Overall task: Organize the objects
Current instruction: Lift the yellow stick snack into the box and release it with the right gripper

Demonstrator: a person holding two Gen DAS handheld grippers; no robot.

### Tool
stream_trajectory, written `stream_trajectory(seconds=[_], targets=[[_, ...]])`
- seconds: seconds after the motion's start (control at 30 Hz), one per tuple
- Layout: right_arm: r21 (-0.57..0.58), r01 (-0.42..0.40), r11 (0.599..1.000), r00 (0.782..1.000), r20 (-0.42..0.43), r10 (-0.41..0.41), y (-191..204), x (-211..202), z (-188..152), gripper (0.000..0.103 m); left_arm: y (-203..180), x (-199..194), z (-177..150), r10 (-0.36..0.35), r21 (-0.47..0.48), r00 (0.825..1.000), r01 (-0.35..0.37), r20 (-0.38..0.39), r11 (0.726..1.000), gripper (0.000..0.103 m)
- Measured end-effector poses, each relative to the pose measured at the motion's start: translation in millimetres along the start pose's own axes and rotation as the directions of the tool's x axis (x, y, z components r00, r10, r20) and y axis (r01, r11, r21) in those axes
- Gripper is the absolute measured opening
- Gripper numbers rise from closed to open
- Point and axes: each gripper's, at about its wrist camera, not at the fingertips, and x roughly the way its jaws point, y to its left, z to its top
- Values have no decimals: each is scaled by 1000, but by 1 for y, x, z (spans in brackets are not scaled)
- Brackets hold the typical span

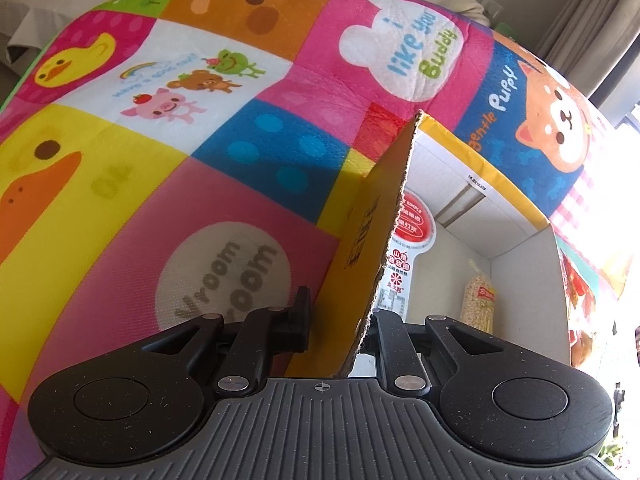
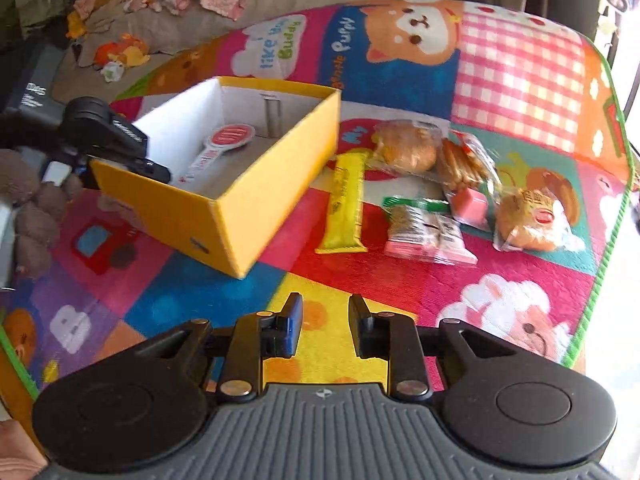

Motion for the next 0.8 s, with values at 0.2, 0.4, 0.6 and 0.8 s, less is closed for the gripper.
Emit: stream_trajectory(seconds=[0.2, 0.4, 0.6, 0.8], targets=[[-37, -35, 999, 996, 79, 37, 34, 12, 22, 27, -1, 3, 3, -21, 47, 1000, 21, -7, 999, 17], [-10, 10, 1000, 996, 86, -9, 36, 40, 42, 27, -11, 14, 12, -22, 88, 1000, 22, 6, 996, 18], [31, 24, 999, 995, 92, -27, 11, 33, 46, 46, -9, 21, 20, -49, 59, 999, 48, 10, 997, 18], [71, 108, 992, 991, 78, -113, -11, 35, 50, 51, -7, 21, 20, -66, 44, 998, 66, 17, 997, 19]])
